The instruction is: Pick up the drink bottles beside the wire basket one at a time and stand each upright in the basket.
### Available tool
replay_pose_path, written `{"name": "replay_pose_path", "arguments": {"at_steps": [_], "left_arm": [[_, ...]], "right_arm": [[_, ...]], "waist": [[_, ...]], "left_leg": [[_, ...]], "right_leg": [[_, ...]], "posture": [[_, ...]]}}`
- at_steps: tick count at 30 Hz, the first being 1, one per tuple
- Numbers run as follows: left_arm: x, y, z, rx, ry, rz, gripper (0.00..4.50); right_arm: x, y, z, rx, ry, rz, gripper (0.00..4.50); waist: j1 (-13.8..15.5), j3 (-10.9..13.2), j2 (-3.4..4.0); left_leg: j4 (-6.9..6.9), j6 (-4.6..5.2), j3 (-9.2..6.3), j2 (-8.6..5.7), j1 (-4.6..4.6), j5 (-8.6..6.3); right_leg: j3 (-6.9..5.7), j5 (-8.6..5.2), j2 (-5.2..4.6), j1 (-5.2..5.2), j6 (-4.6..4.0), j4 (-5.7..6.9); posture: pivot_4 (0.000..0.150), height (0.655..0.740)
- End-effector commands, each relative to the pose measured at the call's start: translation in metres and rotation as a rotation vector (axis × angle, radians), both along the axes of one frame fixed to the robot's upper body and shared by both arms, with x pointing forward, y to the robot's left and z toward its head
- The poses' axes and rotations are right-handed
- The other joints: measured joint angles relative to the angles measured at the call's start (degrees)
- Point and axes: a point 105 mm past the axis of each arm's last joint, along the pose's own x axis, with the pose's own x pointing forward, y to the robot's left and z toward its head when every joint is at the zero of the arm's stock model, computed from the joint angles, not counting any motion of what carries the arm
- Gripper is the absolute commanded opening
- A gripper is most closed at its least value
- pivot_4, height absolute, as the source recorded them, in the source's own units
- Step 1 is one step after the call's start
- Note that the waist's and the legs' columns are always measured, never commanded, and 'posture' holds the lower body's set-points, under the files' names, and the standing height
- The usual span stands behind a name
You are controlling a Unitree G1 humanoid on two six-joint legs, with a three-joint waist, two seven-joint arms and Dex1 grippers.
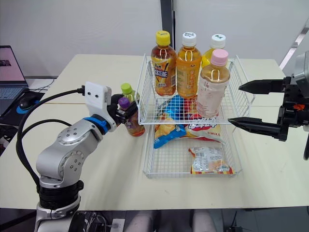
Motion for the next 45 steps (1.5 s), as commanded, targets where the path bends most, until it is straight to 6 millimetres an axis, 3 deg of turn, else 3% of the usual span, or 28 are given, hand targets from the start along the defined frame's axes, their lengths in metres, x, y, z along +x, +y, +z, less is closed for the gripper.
{"name": "replay_pose_path", "arguments": {"at_steps": [1,3,9,14,22,26,35,40,45], "left_arm": [[-0.002,0.000,0.013,-0.016,-0.054,0.000,1.88],[-0.002,0.000,0.011,-0.019,-0.048,-0.002,1.37],[-0.006,0.001,0.012,-0.026,-0.048,-0.019,1.37],[-0.021,0.005,0.032,-0.033,-0.106,-0.114,1.37],[-0.044,0.026,0.079,0.025,-0.155,-0.332,1.37],[-0.044,0.046,0.103,0.049,-0.159,-0.362,1.37],[-0.052,0.062,0.172,0.039,-0.154,-0.521,1.37],[-0.056,0.064,0.214,0.041,-0.217,-0.573,1.37],[-0.062,0.047,0.242,0.064,-0.245,-0.688,1.37]], "right_arm": [[-0.004,0.000,0.010,0.007,-0.055,0.002,4.50],[-0.004,0.000,0.010,0.008,-0.056,0.003,4.50],[-0.005,0.000,0.010,0.009,-0.058,0.001,4.50],[-0.005,0.001,0.010,0.009,-0.061,-0.002,4.50],[-0.003,0.003,0.009,0.021,-0.064,0.000,4.50],[-0.002,0.002,0.009,0.025,-0.066,0.003,4.50],[-0.001,0.000,0.012,0.027,-0.069,0.002,4.50],[-0.003,0.000,0.014,0.027,-0.070,0.004,4.50],[-0.002,0.000,0.014,0.030,-0.070,0.007,4.50]], "waist": [[-0.01,0.00,0.00],[0.00,0.00,0.00],[-0.01,0.00,0.00],[-0.04,0.01,-0.01],[-0.19,0.02,-0.02],[-0.24,0.02,-0.01],[-0.37,0.07,-0.10],[-0.54,0.08,-0.10],[-0.73,0.13,-0.19]], "left_leg": [[0.00,0.00,0.00,0.00,0.00,0.00],[0.00,0.00,0.00,0.00,0.00,0.00],[0.00,0.00,0.00,0.00,0.00,0.00],[0.00,0.00,-0.01,0.00,-0.01,0.00],[0.00,0.00,-0.02,0.01,-0.04,0.00],[-0.02,0.00,-0.01,0.01,-0.02,0.00],[-0.03,0.00,-0.03,0.01,-0.06,0.00],[-0.05,0.00,-0.04,0.01,-0.04,0.00],[-0.02,0.00,-0.05,-0.01,-0.08,0.00]], "right_leg": [[0.00,0.00,0.00,0.00,0.00,0.00],[0.00,0.00,0.00,0.00,0.00,0.00],[0.01,0.00,0.00,0.00,0.00,0.00],[0.00,0.00,0.00,-0.01,0.00,0.00],[-0.03,0.00,0.01,-0.04,0.00,-0.01],[-0.03,0.00,0.01,-0.04,0.00,-0.01],[-0.10,-0.01,0.02,-0.05,0.01,-0.02],[-0.10,-0.01,0.02,-0.06,0.01,0.00],[-0.12,-0.02,0.02,-0.05,0.03,-0.01]], "posture": [[0.150,0.7400],[0.150,0.7400],[0.150,0.7400],[0.150,0.7400],[0.150,0.7400],[0.150,0.7400],[0.150,0.7400],[0.150,0.7400],[0.150,0.7400]]}}
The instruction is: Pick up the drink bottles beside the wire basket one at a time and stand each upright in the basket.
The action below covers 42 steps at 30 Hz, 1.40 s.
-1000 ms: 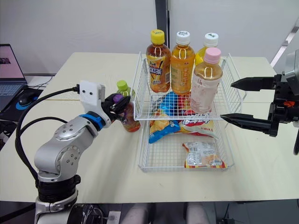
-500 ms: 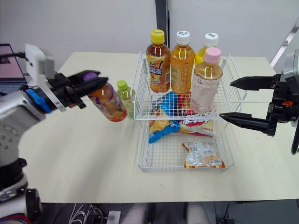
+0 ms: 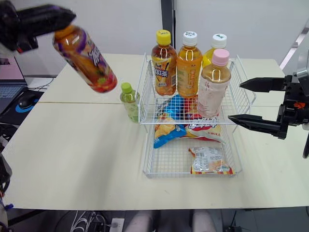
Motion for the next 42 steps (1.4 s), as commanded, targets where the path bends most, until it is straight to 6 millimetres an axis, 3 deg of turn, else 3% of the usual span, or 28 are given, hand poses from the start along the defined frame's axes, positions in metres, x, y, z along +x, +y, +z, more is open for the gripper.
{"name": "replay_pose_path", "arguments": {"at_steps": [1,9,18,23,34,42], "left_arm": [[-0.016,-0.010,0.027,0.026,-0.090,-0.083,1.37],[-0.029,-0.047,0.043,0.060,-0.052,-0.307,1.37],[-0.020,-0.135,0.014,0.202,-0.030,-0.466,1.37],[-0.006,-0.163,-0.009,0.257,-0.033,-0.483,1.37],[0.018,-0.146,-0.021,0.258,-0.044,-0.428,1.37],[0.024,-0.156,-0.030,0.226,0.020,-0.457,1.37]], "right_arm": [[-0.005,0.002,0.013,-0.003,-0.058,0.013,4.50],[-0.003,0.001,0.014,0.001,-0.057,0.012,4.50],[-0.002,0.004,0.014,0.000,-0.063,0.012,4.50],[-0.001,0.003,0.019,0.007,-0.084,0.014,4.50],[-0.005,-0.005,0.029,0.041,-0.115,0.020,4.50],[-0.002,-0.016,0.031,0.043,-0.144,-0.018,4.50]], "waist": [[-0.13,0.00,0.00],[-0.79,0.01,0.00],[-1.00,0.02,0.01],[-1.37,0.00,0.05],[-1.04,0.08,0.18],[-0.99,0.08,0.18]], "left_leg": [[0.00,0.00,0.02,0.00,0.01,0.00],[0.00,0.00,0.00,0.01,-0.01,0.00],[0.03,0.00,-0.12,-0.01,-0.04,0.00],[0.00,0.00,-0.18,-0.01,-0.02,0.00],[0.03,0.01,-0.08,-0.04,-0.07,0.00],[0.05,0.02,-0.02,-0.06,-0.08,0.00]], "right_leg": [[0.03,-0.01,-0.01,0.00,0.02,0.02],[0.02,-0.03,0.00,-0.02,0.04,0.03],[0.08,-0.03,-0.02,-0.05,0.05,0.07],[0.20,-0.03,-0.02,-0.10,0.05,0.09],[0.24,-0.04,-0.03,-0.18,0.06,0.11],[0.20,-0.03,-0.03,-0.15,0.07,0.12]], "posture": [[0.150,0.7400],[0.150,0.7400],[0.150,0.7400],[0.150,0.7400],[0.150,0.7400],[0.150,0.7400]]}}
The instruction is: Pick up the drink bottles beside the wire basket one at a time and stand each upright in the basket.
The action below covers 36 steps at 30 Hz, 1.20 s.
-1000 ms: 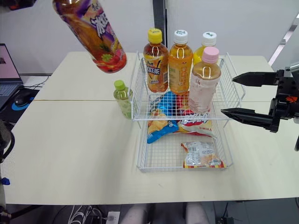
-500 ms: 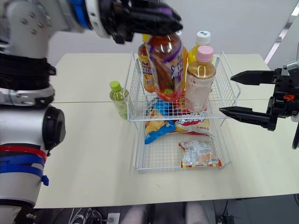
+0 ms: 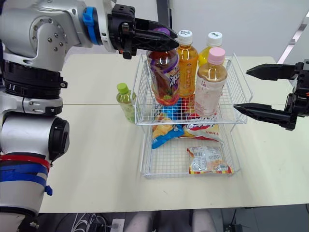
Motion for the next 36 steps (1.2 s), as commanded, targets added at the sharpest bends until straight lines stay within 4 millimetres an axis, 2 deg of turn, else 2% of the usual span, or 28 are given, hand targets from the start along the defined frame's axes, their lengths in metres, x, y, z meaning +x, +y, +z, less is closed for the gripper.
{"name": "replay_pose_path", "arguments": {"at_steps": [1,11,15,17,25,31,36], "left_arm": [[-0.005,-0.002,0.014,-0.054,-0.048,-0.024,1.37],[0.000,-0.017,0.000,-0.026,-0.057,-0.048,1.37],[0.002,-0.018,0.002,-0.041,-0.036,-0.045,1.37],[0.001,-0.018,0.003,-0.045,-0.037,-0.057,2.09],[-0.008,-0.015,0.006,-0.052,-0.039,-0.100,4.47],[-0.017,-0.008,0.026,-0.129,-0.051,-0.098,4.47],[-0.024,0.012,0.042,-0.161,-0.104,-0.047,4.47]], "right_arm": [[-0.006,-0.004,0.014,-0.007,-0.080,-0.015,4.50],[-0.007,-0.003,0.014,-0.007,-0.083,-0.017,4.50],[-0.008,-0.003,0.013,-0.007,-0.083,-0.020,4.50],[-0.008,-0.003,0.013,-0.007,-0.083,-0.021,4.50],[-0.007,-0.001,0.012,-0.004,-0.084,-0.020,4.50],[-0.006,-0.001,0.012,-0.002,-0.089,-0.021,4.50],[-0.005,-0.003,0.013,-0.012,-0.109,-0.047,4.50]], "waist": [[-0.04,0.00,0.00],[-0.20,0.00,0.00],[-0.12,0.00,0.00],[-0.13,0.00,0.00],[-0.15,0.00,0.00],[-0.17,0.00,0.00],[-0.27,0.00,0.00]], "left_leg": [[0.00,0.00,0.03,0.01,0.00,0.00],[-0.02,0.00,0.10,0.02,0.01,0.00],[0.00,0.00,0.12,0.01,0.00,0.00],[0.00,0.00,0.13,0.01,0.01,0.00],[0.00,0.00,0.16,0.02,0.03,0.00],[0.00,0.00,0.16,0.03,0.03,0.00],[-0.01,0.00,0.16,0.04,0.05,0.00]], "right_leg": [[0.00,0.00,0.00,0.00,0.00,0.00],[0.01,0.00,0.00,-0.01,-0.01,0.01],[0.00,0.00,0.00,-0.01,0.00,0.01],[0.01,0.00,0.00,0.00,0.00,0.01],[0.01,0.00,0.00,0.01,0.00,0.02],[0.01,0.00,0.00,0.01,-0.01,0.03],[0.03,0.00,0.00,0.00,0.00,0.04]], "posture": [[0.150,0.7400],[0.150,0.7400],[0.150,0.7400],[0.150,0.7400],[0.150,0.7400],[0.150,0.7400],[0.150,0.7400]]}}
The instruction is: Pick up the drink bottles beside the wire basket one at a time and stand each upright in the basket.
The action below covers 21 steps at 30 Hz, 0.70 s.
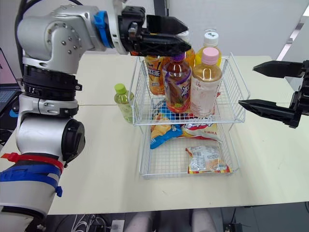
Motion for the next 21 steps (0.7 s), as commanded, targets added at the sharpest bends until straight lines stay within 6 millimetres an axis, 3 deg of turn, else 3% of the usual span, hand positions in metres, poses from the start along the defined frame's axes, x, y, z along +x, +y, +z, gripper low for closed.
{"name": "replay_pose_path", "arguments": {"at_steps": [1,5,11,13,17,21], "left_arm": [[-0.019,0.019,0.029,-0.040,-0.118,0.025,4.47],[-0.013,0.059,0.040,-0.071,-0.192,0.213,4.47],[0.004,0.133,0.027,-0.051,-0.238,0.569,4.47],[0.005,0.148,0.023,-0.047,-0.254,0.642,4.47],[0.003,0.182,0.002,-0.055,-0.233,0.782,4.47],[0.003,0.212,-0.039,0.004,-0.218,0.919,4.47]], "right_arm": [[-0.003,-0.002,0.010,-0.013,-0.088,-0.028,4.50],[-0.001,-0.005,0.009,-0.016,-0.125,-0.054,4.50],[-0.005,-0.006,0.006,-0.026,-0.108,-0.016,4.50],[-0.005,-0.007,0.005,-0.028,-0.104,-0.013,4.50],[-0.002,-0.007,0.006,-0.031,-0.103,0.007,4.50],[-0.001,-0.004,0.007,-0.033,-0.099,0.031,4.50]], "waist": [[-0.03,0.00,0.00],[-0.03,0.00,0.00],[-0.01,-0.04,0.06],[0.04,-0.04,0.06],[0.07,-0.04,0.06],[0.12,-0.06,0.09]], "left_leg": [[0.00,0.00,0.00,0.00,0.01,0.00],[0.00,0.00,-0.01,0.01,0.03,0.00],[0.00,0.00,-0.10,0.03,0.11,0.00],[0.02,0.00,-0.17,0.03,0.10,0.00],[0.03,0.00,-0.26,0.00,0.08,0.00],[0.02,-0.01,-0.33,0.02,0.11,0.00]], "right_leg": [[0.00,0.00,0.00,0.00,0.00,0.00],[0.01,0.00,0.01,0.00,0.00,0.01],[0.06,0.00,0.01,0.03,-0.01,0.07],[0.04,0.01,0.02,0.03,-0.01,0.06],[0.06,0.01,-0.02,0.03,-0.01,0.05],[0.03,0.01,-0.01,0.05,-0.02,0.08]], "posture": [[0.150,0.7400],[0.150,0.7400],[0.150,0.7400],[0.150,0.7400],[0.150,0.7400],[0.150,0.7400]]}}
